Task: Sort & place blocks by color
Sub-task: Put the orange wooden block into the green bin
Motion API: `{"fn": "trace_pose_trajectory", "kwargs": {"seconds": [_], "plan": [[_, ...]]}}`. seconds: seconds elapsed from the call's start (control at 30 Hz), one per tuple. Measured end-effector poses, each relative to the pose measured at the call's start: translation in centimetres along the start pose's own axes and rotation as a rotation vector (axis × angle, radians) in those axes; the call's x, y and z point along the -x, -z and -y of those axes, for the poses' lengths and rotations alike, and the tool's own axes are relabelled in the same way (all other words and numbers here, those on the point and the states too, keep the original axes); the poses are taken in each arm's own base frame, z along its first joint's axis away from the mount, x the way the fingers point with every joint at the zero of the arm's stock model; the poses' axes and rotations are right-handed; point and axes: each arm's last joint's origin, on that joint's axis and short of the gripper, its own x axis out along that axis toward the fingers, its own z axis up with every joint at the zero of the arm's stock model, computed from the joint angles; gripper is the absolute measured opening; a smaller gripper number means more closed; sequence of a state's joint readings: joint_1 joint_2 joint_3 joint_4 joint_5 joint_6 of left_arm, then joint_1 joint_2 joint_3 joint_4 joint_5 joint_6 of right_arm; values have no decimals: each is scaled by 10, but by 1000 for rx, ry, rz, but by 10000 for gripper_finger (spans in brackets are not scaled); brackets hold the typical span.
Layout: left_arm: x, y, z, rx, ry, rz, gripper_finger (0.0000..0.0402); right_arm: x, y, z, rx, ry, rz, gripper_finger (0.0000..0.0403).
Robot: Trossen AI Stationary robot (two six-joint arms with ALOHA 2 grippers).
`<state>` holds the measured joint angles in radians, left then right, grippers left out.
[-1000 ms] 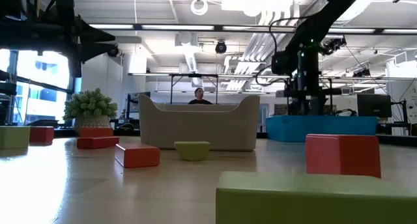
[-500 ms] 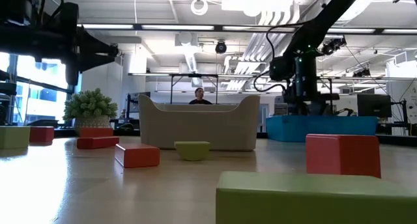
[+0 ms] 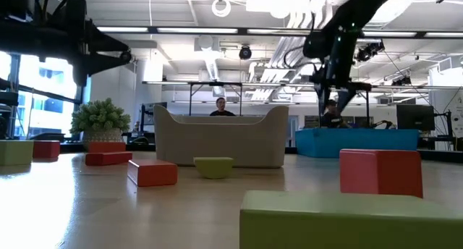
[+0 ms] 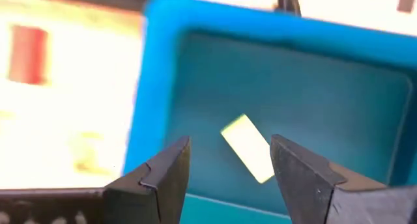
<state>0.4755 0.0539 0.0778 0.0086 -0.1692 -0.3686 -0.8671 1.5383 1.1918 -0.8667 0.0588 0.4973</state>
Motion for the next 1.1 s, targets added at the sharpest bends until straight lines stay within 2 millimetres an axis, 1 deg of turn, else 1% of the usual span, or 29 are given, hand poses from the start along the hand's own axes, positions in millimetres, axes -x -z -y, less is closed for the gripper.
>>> {"fn": "trace_pose_trajectory", "kwargs": {"seconds": [0.1,0.23,0.33,0.43,0.63,0.73,0.8,0.97,1.1], "plan": [[0,-9,3,-33,-32,-40,197,20,-5,-5,-14,-45,71,199],[-1,-17,6,-59,-83,-171,197,43,-9,-14,-4,-99,147,200],[-4,-22,9,-78,-120,-273,197,56,-11,-21,11,-133,186,200],[-8,-28,12,-94,-149,-364,197,64,-12,-28,26,-158,210,200],[-21,-32,16,-141,-205,-548,197,68,-11,-40,36,-202,244,200],[-29,-30,17,-185,-200,-630,197,68,-8,-44,46,-196,249,200],[-35,-28,19,-184,-184,-673,198,69,-6,-46,44,-189,255,200],[-47,-18,19,-175,-166,-789,198,69,-2,-51,47,-191,255,200],[-55,-8,17,-141,-192,-866,198,69,0,-54,56,-195,253,200]]}}
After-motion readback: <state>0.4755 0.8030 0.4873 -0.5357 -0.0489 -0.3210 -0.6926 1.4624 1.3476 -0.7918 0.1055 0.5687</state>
